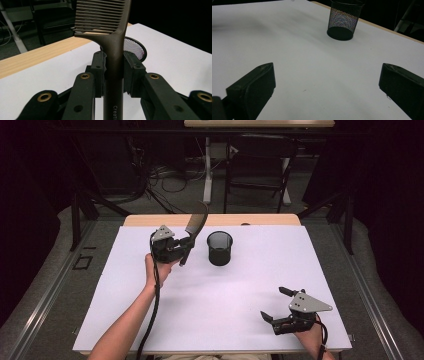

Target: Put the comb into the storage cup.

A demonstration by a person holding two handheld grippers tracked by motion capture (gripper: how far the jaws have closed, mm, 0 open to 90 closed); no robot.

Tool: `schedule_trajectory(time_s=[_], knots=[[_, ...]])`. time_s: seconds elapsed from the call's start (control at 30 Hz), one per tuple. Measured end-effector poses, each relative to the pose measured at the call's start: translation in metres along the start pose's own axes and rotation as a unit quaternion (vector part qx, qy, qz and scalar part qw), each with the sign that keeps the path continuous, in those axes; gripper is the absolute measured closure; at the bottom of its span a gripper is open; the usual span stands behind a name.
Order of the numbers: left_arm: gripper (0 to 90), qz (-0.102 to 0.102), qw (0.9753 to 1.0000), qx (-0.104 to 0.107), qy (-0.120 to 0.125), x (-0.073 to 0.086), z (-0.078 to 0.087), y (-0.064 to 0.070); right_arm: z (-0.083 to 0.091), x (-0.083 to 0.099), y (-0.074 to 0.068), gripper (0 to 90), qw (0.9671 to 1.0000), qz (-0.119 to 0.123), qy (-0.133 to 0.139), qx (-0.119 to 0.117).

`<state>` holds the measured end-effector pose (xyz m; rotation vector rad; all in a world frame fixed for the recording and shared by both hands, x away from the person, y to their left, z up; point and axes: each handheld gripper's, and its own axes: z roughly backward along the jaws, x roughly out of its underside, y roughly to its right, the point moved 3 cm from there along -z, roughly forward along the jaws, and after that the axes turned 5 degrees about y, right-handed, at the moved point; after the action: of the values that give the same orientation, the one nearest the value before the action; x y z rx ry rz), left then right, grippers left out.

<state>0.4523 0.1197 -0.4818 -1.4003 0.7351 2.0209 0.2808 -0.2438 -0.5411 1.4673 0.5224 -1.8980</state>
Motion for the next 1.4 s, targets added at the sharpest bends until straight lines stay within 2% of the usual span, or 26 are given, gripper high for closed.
schedule_trajectory(time_s=[0.37, 0.63, 1.17, 1.4], knots=[[72.5, -0.002, 1.0000, 0.002, 0.008, -0.012, -0.005, 0.002, 0.001, -0.001, -0.001, 0.3, 1.0000, 0.003, 0.003, -0.002], [72.5, 0.007, 0.9998, 0.006, 0.020, -0.023, -0.009, 0.000, 0.001, 0.000, 0.000, 0.3, 1.0000, -0.001, 0.001, -0.001], [72.5, 0.008, 0.9995, 0.006, 0.029, -0.037, -0.018, 0.000, 0.000, 0.000, 0.000, 0.3, 1.0000, 0.001, -0.002, -0.002], [72.5, 0.019, 0.9990, 0.003, 0.040, -0.042, -0.022, -0.001, 0.000, 0.000, 0.000, 0.3, 1.0000, 0.002, -0.002, -0.002]])
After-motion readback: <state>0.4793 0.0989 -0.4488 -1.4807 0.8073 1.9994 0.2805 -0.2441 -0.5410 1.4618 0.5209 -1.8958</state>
